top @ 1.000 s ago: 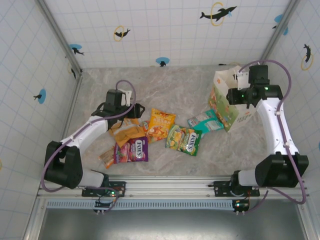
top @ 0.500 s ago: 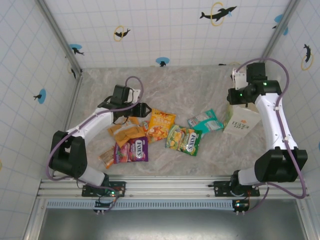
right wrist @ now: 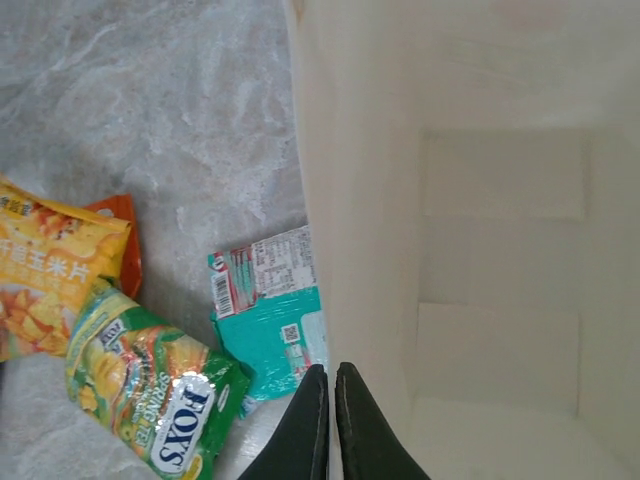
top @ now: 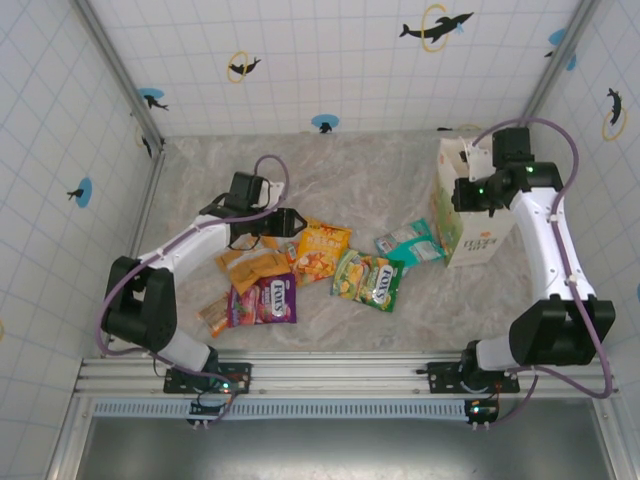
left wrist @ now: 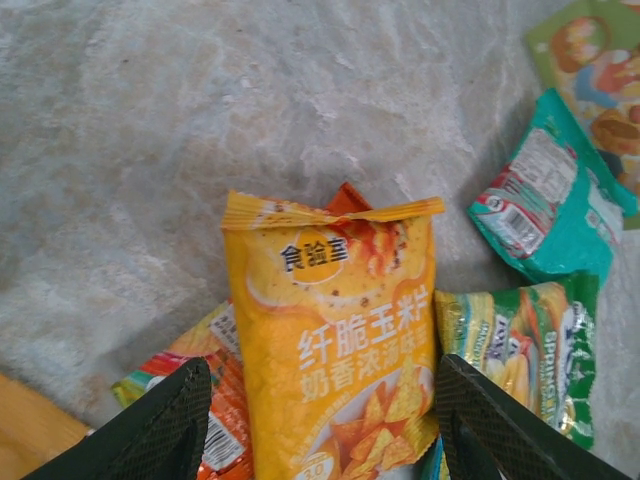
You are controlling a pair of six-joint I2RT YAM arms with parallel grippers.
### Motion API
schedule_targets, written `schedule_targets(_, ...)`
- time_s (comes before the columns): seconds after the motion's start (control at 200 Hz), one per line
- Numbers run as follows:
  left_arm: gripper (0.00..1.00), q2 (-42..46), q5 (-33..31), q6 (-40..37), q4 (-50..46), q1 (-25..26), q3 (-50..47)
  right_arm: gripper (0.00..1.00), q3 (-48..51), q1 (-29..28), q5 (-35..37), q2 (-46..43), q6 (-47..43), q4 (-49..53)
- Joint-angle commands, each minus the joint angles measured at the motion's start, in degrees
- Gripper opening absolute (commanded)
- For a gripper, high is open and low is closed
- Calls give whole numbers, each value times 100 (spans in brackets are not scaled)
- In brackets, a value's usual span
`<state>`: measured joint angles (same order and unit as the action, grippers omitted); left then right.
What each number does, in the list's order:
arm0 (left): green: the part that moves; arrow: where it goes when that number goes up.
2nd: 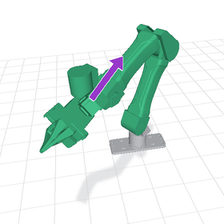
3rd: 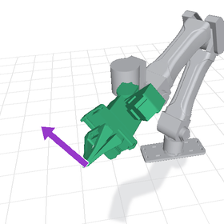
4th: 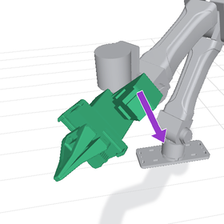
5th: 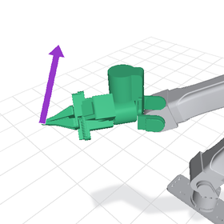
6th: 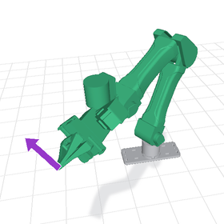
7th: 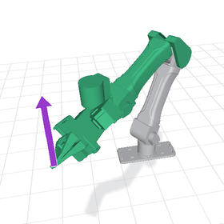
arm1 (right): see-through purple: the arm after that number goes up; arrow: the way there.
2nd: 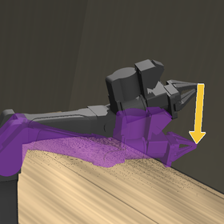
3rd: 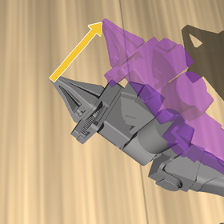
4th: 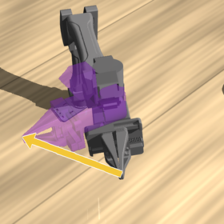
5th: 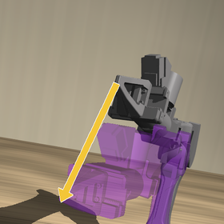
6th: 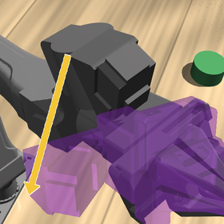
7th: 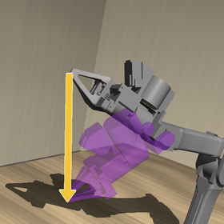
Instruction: Place the snacks into the paper bag
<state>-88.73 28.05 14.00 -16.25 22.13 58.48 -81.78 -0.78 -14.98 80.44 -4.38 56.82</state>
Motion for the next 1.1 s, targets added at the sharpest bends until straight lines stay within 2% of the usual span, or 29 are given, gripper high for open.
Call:
schedule_targets(0.0,61,-127,586,-201,275,279,230,8,191,178,-247,-356,111,-242)
schedule_targets(0.27,64,-774,471,-1319,676,1619,765,7,523,598,-378,-490,30,-266)
schedule_targets(0.41,65,-1588,294,-1267,762,2011,1447,7,576,686,-426,-582,-14,-321)
schedule_targets(0.485,66,-2009,-157,-1208,820,2218,1850,7,563,710,-440,-591,-24,-338)
schedule_targets(0.58,67,-2593,-391,-477,1028,2236,2363,7,566,715,-444,-587,-36,-341)
schedule_targets(0.726,67,-3250,213,-6,1236,2267,2948,8,625,722,-505,-642,-44,-389)
schedule_targets(0.826,67,-3518,357,-3,1317,2311,3140,8,687,728,-591,-690,-36,-447)
schedule_targets(1.096,70,-4278,253,-162,966,2427,3836,8,690,728,-655,-723,-23,-474)
